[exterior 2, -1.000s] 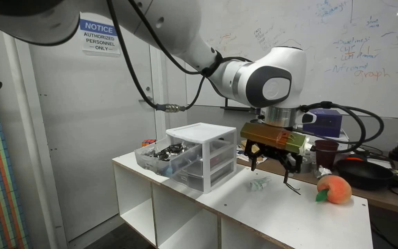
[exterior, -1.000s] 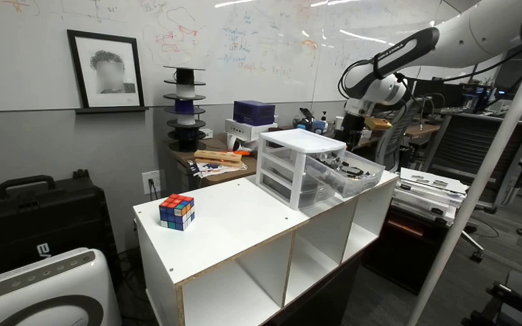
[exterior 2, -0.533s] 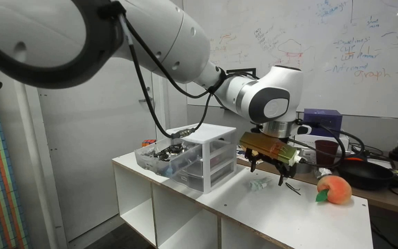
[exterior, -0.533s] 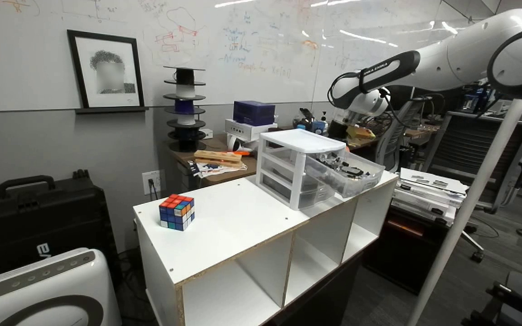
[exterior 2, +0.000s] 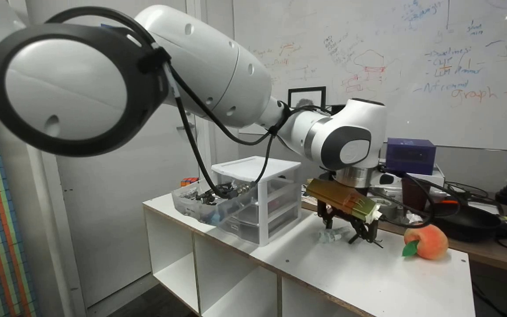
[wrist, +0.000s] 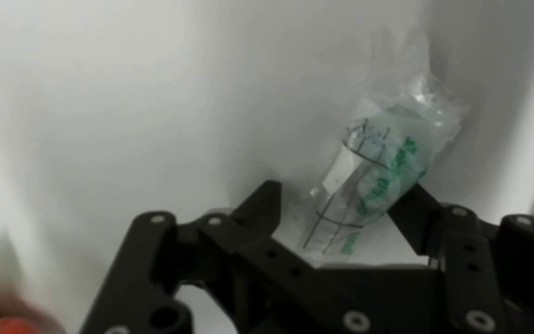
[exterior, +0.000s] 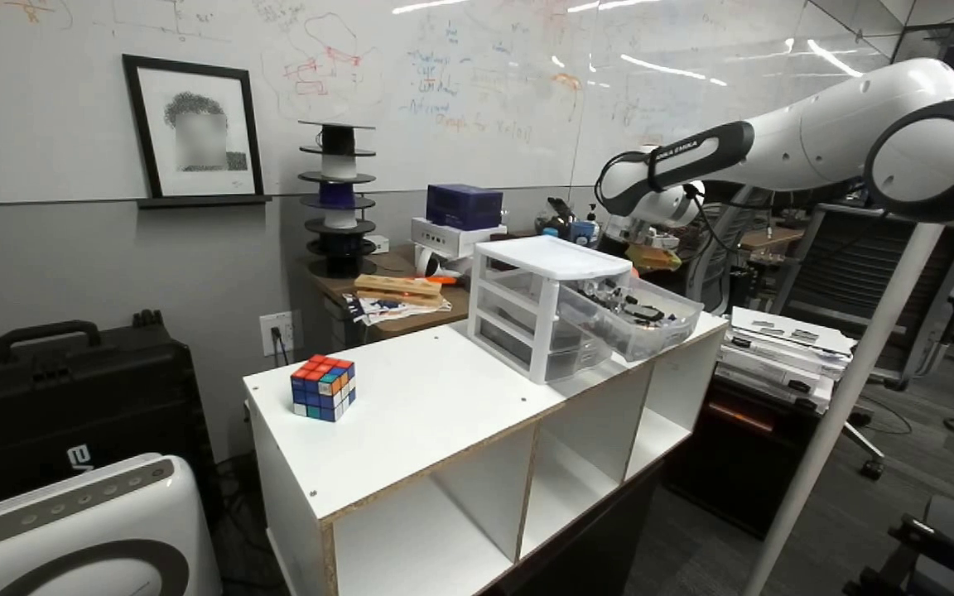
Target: Put the white object and plastic bag on the table in the open drawer and then close the drawer
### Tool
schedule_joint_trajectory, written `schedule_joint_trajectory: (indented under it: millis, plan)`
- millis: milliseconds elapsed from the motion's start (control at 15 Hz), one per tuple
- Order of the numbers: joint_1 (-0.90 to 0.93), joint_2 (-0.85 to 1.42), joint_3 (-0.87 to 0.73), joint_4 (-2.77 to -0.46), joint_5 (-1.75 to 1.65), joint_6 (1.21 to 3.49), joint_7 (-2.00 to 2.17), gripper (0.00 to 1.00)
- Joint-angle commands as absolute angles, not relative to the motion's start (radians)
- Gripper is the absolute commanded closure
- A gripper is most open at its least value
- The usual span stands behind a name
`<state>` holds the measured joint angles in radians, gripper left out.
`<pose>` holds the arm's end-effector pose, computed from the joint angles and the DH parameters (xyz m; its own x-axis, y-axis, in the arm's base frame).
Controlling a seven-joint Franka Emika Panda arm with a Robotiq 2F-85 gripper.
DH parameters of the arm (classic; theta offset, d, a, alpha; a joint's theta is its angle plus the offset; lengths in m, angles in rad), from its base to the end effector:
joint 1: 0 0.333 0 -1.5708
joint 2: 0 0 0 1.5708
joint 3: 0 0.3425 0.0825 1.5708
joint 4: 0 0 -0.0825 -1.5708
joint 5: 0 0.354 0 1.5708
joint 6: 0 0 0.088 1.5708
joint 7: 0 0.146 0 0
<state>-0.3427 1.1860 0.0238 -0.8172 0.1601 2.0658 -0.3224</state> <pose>0.7633 -0.2463 0.1729 0.9903 -0.0907 0.1054 -0.0755 -0.9872 -0.1403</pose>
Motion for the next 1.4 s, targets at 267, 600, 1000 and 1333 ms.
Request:
schedule_joint_trajectory:
  millis: [267,600,1000,1333]
  plan:
    - [-0.295,1.197,-0.005,-0.756,0.129,1.959,-0.249,0.95]
    - [-0.256,1.141,-0.048,-0.808,0.075,1.931,-0.188,0.98]
    - [-0.173,0.940,-0.135,-0.963,-0.024,1.894,-0.074,0.98]
    - [-0.104,0.716,-0.155,-1.166,-0.066,1.899,-0.041,0.98]
